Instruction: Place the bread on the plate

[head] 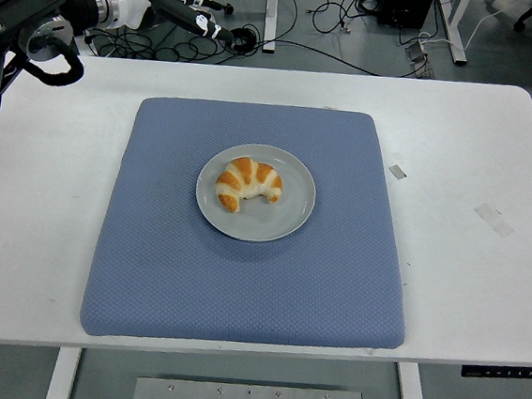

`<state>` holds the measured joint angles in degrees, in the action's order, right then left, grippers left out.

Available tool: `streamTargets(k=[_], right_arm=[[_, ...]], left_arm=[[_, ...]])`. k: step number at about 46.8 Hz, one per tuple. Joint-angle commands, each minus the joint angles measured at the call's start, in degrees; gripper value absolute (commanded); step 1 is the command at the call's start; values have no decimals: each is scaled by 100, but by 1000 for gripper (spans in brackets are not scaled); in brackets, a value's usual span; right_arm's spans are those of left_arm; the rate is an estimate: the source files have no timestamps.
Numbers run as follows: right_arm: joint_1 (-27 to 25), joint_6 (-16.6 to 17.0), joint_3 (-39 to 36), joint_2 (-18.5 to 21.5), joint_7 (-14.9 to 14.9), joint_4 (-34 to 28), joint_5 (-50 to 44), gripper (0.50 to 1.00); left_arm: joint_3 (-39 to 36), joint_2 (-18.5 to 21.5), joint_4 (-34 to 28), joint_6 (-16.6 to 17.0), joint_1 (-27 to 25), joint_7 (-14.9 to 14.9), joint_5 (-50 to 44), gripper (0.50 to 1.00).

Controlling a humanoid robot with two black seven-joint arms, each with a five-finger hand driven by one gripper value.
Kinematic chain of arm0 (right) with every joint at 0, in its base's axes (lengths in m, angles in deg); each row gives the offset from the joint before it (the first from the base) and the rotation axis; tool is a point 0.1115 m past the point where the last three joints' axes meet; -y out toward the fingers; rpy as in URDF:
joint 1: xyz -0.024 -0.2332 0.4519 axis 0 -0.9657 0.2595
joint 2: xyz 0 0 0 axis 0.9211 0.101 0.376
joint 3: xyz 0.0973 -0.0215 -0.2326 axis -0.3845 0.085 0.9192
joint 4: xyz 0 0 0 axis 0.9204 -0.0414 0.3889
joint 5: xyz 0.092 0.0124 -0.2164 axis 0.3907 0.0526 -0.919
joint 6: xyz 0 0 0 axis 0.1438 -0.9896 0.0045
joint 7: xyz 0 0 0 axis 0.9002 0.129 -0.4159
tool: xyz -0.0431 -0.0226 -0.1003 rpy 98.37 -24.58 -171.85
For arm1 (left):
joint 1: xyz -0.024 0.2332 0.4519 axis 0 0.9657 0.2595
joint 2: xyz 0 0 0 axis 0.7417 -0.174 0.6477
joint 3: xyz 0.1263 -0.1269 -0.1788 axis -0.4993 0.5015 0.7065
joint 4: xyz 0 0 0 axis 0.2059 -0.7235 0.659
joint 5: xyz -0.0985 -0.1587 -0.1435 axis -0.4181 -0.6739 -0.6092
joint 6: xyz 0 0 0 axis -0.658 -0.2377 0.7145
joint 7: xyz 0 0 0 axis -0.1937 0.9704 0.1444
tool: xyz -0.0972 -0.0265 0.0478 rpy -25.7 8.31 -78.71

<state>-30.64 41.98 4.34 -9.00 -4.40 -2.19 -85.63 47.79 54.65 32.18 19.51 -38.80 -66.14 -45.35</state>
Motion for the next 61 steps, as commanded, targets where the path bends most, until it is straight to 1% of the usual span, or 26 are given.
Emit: streamTargets(k=[1, 14, 20, 25, 32, 35, 61], right_arm=[[0, 1, -1, 0, 1, 9, 0, 1000], [0, 1, -1, 0, 1, 0, 0, 1000], [0, 1, -1, 0, 1, 0, 0, 1000], [0, 1, -1, 0, 1, 0, 0, 1000], [0, 1, -1, 0, 1, 0, 0, 1000], [0, 1, -1, 0, 1, 0, 0, 1000], [0, 1, -1, 0, -8, 0, 0, 1000]], left_arm=[[113, 15, 76, -2, 50, 10, -10, 948], [324, -20, 770, 7, 164, 54, -89, 948], [385, -11, 911, 24, 199, 265, -98, 948], [561, -37, 1043, 112, 217, 300, -168, 948], [579, -64, 1052, 367, 349, 292, -247, 948], [579, -73, 1052, 411, 384, 292, -247, 948], [552, -55, 1052, 429, 375, 274, -239, 948]])
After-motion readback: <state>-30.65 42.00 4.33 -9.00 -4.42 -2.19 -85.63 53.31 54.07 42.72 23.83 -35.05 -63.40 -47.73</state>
